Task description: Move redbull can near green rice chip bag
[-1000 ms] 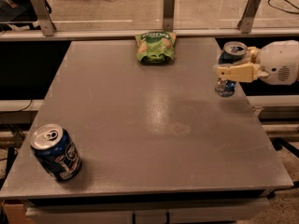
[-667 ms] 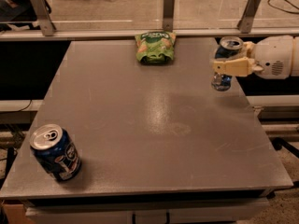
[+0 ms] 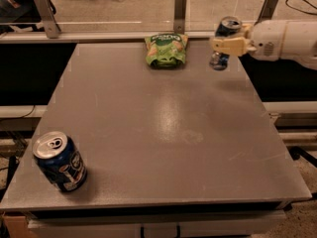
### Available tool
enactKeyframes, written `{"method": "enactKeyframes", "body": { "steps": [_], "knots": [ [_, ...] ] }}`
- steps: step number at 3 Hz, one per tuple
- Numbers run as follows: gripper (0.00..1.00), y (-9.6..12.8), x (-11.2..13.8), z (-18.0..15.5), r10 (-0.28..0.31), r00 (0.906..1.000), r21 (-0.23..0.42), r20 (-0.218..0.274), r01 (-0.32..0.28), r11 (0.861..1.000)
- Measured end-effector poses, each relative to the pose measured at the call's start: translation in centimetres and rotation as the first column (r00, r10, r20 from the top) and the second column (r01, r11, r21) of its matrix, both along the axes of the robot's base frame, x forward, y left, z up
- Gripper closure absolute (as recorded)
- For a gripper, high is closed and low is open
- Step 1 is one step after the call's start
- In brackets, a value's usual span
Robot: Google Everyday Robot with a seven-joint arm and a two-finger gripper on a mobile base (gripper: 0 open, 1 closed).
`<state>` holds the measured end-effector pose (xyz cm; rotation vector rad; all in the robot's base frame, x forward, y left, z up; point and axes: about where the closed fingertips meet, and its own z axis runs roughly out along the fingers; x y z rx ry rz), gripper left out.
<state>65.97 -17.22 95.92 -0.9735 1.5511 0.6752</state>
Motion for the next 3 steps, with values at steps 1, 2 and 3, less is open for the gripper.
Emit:
{"method": "enactKeyframes", "body": {
  "steps": [1,2,3],
  "knots": [
    [1.0,2.3,4.0,-0.6,0.008,0.9999,0.049,0.006,-0.009,0.999],
    [1.0,4.2,6.6,-2.0,0.008,0.9999,0.078,-0.008,-0.008,0.997],
    [0.82,5.0,8.4,-3.8,-0.01,0.9996,0.072,-0.028,0.012,0.997]
  ]
}}
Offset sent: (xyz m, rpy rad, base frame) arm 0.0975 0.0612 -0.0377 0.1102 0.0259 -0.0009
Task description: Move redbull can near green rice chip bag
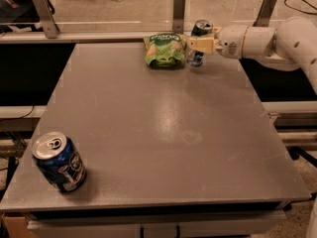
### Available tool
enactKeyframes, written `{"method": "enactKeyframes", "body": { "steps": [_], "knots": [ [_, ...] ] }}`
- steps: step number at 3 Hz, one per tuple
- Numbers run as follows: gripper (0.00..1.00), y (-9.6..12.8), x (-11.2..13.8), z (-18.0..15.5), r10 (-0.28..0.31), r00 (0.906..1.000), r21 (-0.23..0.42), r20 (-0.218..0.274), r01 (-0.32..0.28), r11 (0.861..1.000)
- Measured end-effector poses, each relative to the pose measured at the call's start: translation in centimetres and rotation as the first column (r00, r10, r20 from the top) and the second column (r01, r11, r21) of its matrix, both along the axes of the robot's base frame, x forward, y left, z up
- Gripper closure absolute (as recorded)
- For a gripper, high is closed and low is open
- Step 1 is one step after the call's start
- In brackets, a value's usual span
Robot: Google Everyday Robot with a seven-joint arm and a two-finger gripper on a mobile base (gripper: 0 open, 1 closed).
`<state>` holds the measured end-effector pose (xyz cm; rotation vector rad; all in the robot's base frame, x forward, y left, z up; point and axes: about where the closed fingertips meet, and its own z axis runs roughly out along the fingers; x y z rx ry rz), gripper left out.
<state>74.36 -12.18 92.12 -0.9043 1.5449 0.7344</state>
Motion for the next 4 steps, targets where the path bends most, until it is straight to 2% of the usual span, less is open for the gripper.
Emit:
{"method": "enactKeyframes", "body": {
  "steps": [3,4],
  "knots": [
    [0.12,0.4,2.1,-2.6,-0.033,0.9993,0.011,-0.02,0.033,0.999],
    [0.0,0.6,2.1,-2.7,-0.027,0.9994,0.022,-0.024,0.027,0.999]
  ]
}}
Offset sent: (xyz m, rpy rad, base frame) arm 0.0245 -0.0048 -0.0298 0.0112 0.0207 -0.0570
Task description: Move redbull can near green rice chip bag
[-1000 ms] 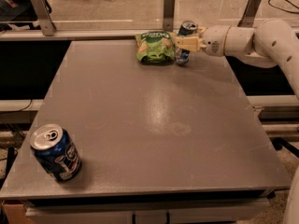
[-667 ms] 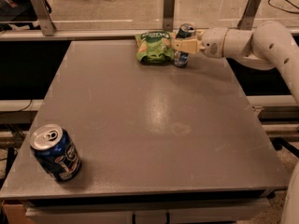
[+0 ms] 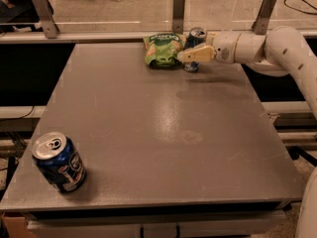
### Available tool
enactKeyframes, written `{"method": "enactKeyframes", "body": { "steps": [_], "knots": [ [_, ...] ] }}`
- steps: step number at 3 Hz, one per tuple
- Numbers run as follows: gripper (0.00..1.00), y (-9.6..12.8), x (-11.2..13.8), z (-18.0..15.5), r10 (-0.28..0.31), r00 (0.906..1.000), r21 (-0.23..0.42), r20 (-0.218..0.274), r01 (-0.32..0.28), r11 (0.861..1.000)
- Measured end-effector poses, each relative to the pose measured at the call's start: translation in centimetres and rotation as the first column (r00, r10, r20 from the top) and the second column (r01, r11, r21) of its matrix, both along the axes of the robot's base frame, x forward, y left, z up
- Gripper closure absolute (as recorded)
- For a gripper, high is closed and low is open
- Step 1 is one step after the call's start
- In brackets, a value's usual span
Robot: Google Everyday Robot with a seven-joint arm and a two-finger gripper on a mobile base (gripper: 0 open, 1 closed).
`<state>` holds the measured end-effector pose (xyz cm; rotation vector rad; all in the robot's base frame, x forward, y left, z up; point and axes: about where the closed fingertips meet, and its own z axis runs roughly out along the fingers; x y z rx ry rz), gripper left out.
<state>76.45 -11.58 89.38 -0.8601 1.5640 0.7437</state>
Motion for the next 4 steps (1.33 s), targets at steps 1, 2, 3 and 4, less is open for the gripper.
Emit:
{"method": "enactKeyframes", "body": {
  "steps": [1,2,3,4],
  "knots": [
    [0.0,-0.2,-0.5,0.6,0.018,0.9998,-0.003,0.008,-0.018,1.0],
    [0.0,-1.6,-1.8,1.8,0.028,0.9993,-0.021,0.023,-0.028,0.999],
    [0.0,-4.9,-3.8,3.4,0.004,0.999,-0.059,0.045,-0.002,0.998],
    [0.0,-9.3,-6.0,5.7,-0.043,0.9955,-0.094,0.084,0.051,0.994]
  ]
}}
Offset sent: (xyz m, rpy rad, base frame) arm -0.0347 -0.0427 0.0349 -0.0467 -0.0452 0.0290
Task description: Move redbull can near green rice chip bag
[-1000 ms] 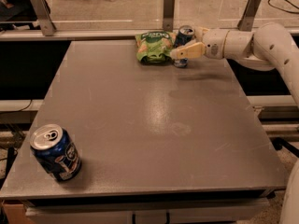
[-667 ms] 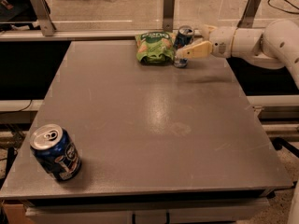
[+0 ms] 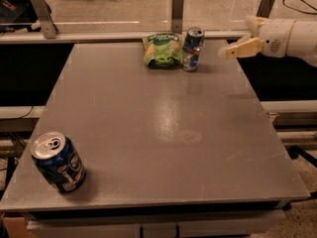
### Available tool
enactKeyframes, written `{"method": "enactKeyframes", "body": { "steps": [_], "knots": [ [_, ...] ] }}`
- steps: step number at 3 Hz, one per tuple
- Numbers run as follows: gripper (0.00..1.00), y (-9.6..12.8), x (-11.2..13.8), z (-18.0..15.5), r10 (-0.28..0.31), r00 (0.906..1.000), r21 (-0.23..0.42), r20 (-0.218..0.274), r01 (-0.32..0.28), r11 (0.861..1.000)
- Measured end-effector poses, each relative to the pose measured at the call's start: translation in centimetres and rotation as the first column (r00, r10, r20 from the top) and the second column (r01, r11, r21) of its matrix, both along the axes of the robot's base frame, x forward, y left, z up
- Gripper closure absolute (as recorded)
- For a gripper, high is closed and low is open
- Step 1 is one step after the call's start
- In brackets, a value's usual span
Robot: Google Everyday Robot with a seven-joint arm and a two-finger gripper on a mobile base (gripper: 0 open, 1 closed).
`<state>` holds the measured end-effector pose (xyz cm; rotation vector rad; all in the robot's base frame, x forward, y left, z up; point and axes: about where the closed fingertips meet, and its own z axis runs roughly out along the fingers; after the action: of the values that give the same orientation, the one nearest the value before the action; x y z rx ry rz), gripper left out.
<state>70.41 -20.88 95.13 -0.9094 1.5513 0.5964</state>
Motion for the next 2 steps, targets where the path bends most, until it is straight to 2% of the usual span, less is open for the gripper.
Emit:
{"method": "enactKeyframes", "body": {
  "steps": [1,2],
  "knots": [
    [0.0,-4.6,-2.6,2.6,-0.068,0.9968,-0.032,0.042,0.07,0.997],
    [0.0,-9.6,-6.0,5.8,-0.156,0.9816,-0.042,0.11,0.162,0.986]
  ]
}}
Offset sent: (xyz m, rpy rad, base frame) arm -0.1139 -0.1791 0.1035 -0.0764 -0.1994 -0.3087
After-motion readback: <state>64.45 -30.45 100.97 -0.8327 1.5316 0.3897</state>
